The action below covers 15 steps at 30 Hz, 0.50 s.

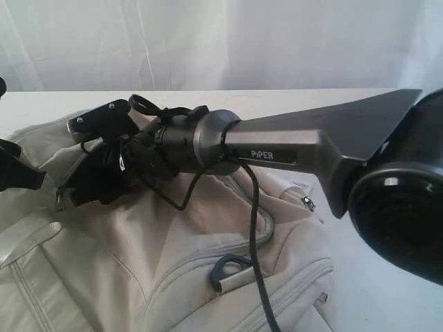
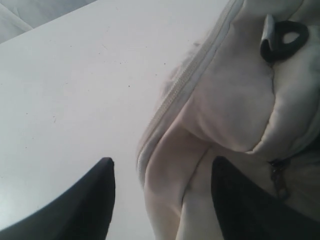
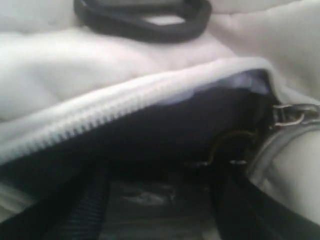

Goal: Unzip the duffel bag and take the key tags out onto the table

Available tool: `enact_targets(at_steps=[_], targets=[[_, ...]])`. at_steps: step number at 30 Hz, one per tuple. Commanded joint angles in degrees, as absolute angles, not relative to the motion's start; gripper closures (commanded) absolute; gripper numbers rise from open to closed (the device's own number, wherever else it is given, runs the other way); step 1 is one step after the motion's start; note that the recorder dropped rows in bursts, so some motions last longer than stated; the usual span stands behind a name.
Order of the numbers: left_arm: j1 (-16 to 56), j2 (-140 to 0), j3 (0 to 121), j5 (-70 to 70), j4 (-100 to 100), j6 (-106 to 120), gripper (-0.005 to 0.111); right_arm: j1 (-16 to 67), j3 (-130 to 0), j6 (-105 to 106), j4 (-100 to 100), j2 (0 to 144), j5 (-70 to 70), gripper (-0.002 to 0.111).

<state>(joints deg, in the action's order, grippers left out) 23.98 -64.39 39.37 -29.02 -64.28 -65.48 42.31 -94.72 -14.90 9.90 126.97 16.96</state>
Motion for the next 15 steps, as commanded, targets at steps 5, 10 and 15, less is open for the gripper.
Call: enact_targets(at_steps=[5, 10, 15], targets=[[24.4, -64.1, 39.4, -29.5, -64.6, -65.8, 0.047, 41.6, -94.7, -15.7, 10.4, 132.4, 17.9, 0.053], [24.4, -64.1, 39.4, -29.5, -64.6, -65.8, 0.047, 41.6, -94.7, -15.7, 10.4, 133.3, 18.4, 0.073], [24.4, -64.1, 39.4, -29.5, -64.6, -65.8, 0.047, 41.6, -94.7, -12.6, 10.5, 132.5, 22.7, 0.108]])
